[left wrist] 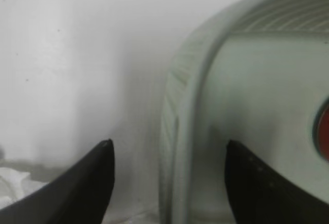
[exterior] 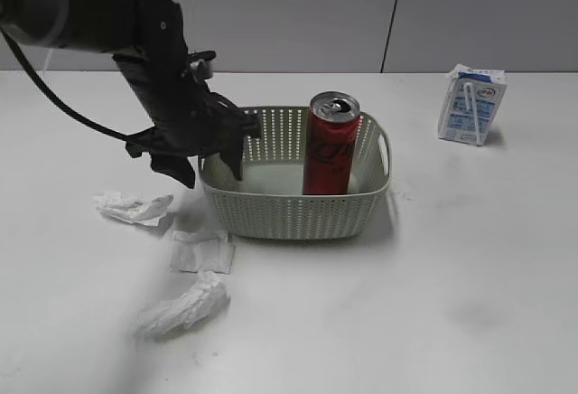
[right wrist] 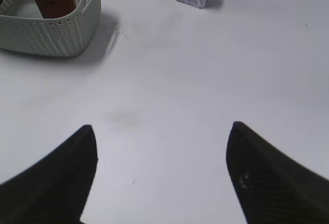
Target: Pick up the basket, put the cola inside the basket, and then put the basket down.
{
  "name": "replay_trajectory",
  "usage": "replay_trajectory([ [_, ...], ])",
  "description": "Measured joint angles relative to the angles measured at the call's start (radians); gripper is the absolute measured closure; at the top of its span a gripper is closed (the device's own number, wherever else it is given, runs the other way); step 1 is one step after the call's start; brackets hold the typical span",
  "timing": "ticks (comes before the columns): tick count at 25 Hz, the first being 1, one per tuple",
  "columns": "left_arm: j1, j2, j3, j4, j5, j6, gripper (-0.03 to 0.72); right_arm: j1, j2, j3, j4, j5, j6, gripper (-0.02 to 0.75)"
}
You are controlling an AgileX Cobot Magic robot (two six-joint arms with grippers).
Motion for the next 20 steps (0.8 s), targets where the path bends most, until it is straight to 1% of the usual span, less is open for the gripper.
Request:
replay_trajectory([
  [2,0.012,-0.023,-0.003,-0.002,0.012,0.019,0.139,0.000,-0.025,0.000,0.000,-0.003,0.000,0.147],
  [4,0.036,-0.056,-0.018,-0.003,0.043,0.039,0.129,0.000,-0.038,0.000,0.000,-0.004,0.000,0.147],
  [8,0.122,-0.131,-0.079,-0.002,0.113,0.105,0.099,0.000,-0.043,0.000,0.000,-0.005,0.000,0.147],
  [10,0.180,-0.165,-0.115,0.012,0.164,0.151,0.090,0.000,-0.043,0.000,0.000,-0.005,0.000,0.147],
  [13,0.266,-0.213,-0.154,0.072,0.251,0.220,0.085,0.000,-0.043,0.000,0.000,-0.005,0.000,0.147],
  [18,0.431,-0.278,-0.156,0.228,0.404,0.267,0.087,0.000,-0.043,0.000,0.000,-0.005,0.000,0.147],
  [20,0.493,-0.303,-0.127,0.239,0.415,0.280,0.089,0.000,-0.043,0.000,0.000,-0.005,0.000,0.147],
])
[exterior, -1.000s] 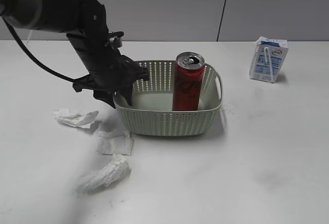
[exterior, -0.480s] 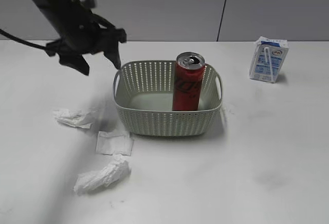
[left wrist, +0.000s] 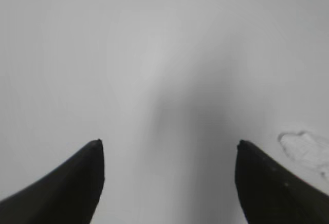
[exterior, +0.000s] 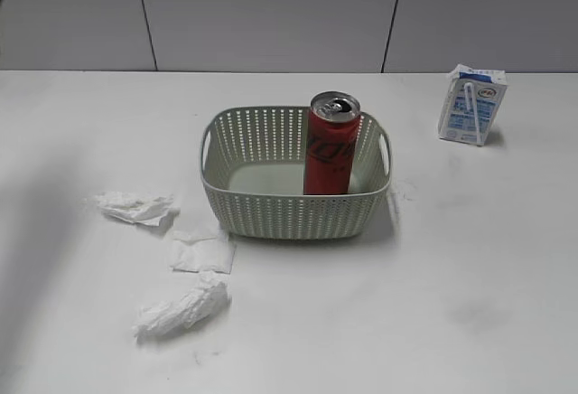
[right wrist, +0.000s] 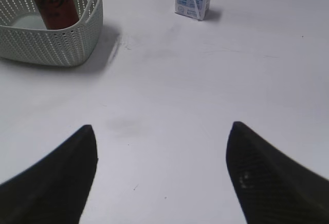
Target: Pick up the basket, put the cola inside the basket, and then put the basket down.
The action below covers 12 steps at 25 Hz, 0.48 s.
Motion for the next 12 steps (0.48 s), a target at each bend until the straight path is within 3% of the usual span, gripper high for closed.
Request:
replay_trajectory([
  [5,0.050,-0.137,0.178,-0.014,0.011,0.081,0.093,0.000,0.000,0.000,0.000,0.000,0.000,0.147],
  [12,0.048,-0.523,0.607,-0.071,-0.092,0.117,0.097,0.000,0.000,0.000,0.000,0.000,0.000,0.147],
])
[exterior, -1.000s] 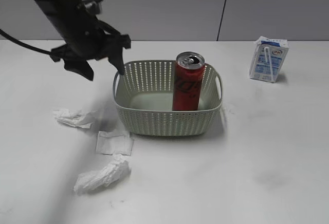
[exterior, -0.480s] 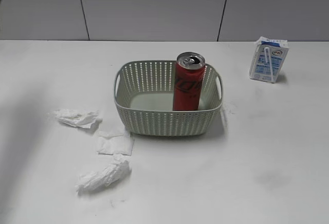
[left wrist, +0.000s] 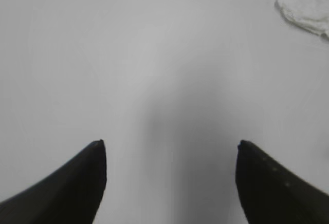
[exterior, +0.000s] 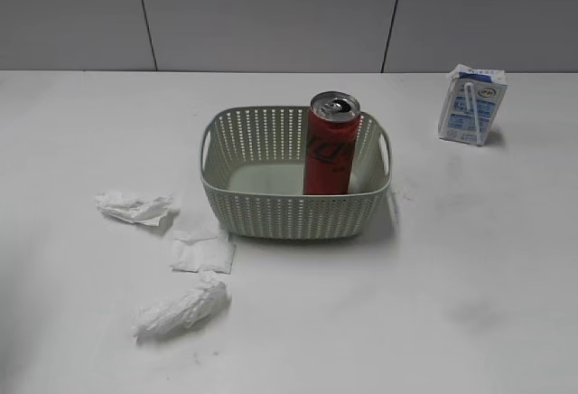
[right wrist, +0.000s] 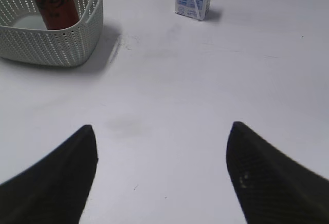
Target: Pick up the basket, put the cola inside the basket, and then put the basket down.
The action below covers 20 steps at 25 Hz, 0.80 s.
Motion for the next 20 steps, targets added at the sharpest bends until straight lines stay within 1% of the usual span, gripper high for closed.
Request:
replay_trajectory([
  [2,0.000,-0.120,0.116,0.001,-0.043,0.006,0.097,0.000,0.000,0.000,0.000,0.000,0.000,0.147],
  [5,0.000,-0.304,0.245,0.002,-0.072,0.010,0.099,0.000,0.000,0.000,0.000,0.000,0.000,0.147],
  [9,0.000,-0.531,0.371,0.002,-0.075,0.011,0.099,0.000,0.000,0.000,0.001,0.000,0.000,0.147],
  [14,0.000,-0.770,0.472,0.003,-0.068,0.011,0.099,0.000,0.000,0.000,0.002,0.000,0.000,0.147],
  [20,0.000,-0.993,0.487,0.006,-0.064,0.012,0.100,0.000,0.000,0.000,0.003,0.000,0.000,0.147],
])
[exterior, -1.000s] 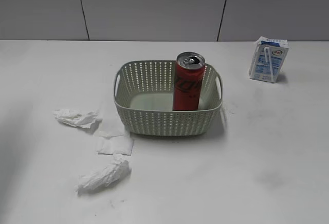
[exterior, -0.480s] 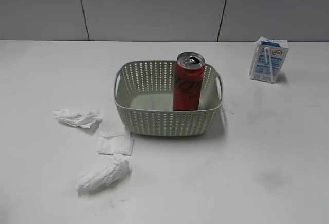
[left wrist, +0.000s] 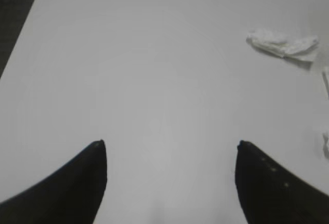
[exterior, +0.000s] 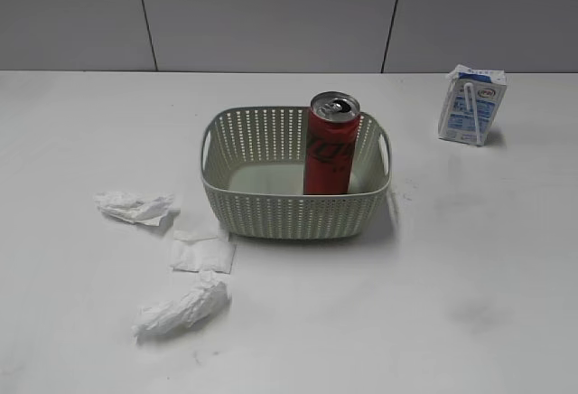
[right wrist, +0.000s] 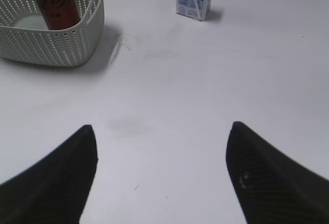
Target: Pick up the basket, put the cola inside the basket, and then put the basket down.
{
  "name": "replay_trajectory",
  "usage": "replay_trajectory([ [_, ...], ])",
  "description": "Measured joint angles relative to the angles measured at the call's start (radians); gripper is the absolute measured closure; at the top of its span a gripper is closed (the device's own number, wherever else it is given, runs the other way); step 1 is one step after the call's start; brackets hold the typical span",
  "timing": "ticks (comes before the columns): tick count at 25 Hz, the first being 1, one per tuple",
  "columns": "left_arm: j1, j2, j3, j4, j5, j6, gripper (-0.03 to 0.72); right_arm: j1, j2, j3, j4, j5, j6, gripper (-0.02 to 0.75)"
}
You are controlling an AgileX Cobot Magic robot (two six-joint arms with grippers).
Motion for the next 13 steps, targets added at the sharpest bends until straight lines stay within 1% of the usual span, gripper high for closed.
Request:
replay_trajectory([
  [8,0.000,-0.227,0.000,0.001,0.000,0.000,0.100,0.000,0.000,0.000,0.000,-0.001,0.000,0.147],
  [13,0.000,-0.269,0.000,0.002,0.001,0.000,0.100,0.000,0.000,0.000,0.001,-0.001,0.000,0.147],
])
